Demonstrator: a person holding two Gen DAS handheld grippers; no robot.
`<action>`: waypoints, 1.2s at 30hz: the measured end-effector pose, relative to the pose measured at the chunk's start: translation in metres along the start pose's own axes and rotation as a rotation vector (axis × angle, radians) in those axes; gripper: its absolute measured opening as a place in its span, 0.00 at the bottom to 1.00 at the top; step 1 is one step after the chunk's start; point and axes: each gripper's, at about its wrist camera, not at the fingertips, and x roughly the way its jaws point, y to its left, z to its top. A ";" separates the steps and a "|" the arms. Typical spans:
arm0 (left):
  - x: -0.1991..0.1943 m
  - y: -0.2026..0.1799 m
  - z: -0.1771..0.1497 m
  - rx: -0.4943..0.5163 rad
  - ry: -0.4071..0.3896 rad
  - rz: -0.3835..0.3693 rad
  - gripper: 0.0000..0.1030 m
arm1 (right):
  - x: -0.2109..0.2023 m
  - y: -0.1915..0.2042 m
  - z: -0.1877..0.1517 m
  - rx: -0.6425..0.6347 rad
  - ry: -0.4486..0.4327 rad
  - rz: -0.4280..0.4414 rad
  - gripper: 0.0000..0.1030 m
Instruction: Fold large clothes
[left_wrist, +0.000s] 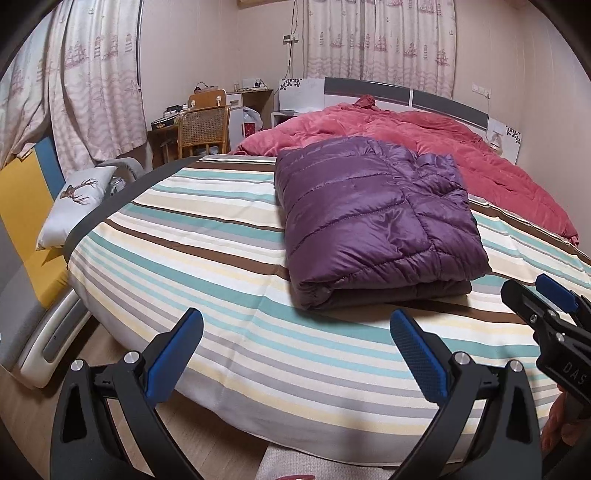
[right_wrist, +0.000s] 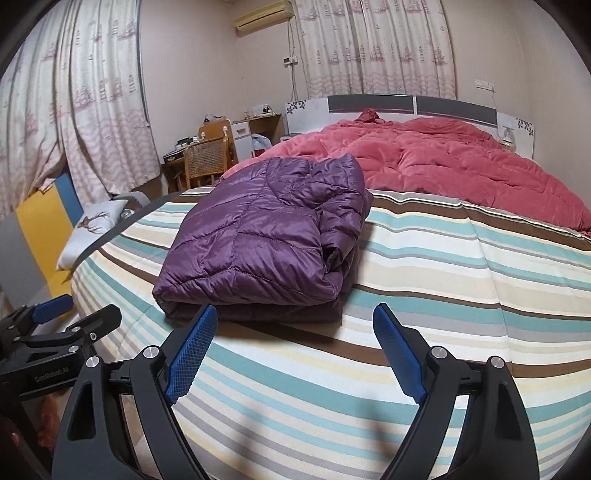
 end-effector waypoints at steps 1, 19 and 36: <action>0.000 0.000 0.000 -0.002 0.000 0.000 0.98 | 0.000 0.000 0.000 -0.002 0.001 0.000 0.83; 0.003 0.001 -0.001 -0.009 0.005 0.002 0.98 | 0.000 0.000 -0.002 0.001 0.004 0.014 0.83; 0.003 0.000 -0.002 -0.011 0.010 0.004 0.98 | 0.000 -0.001 -0.002 0.000 0.004 0.017 0.83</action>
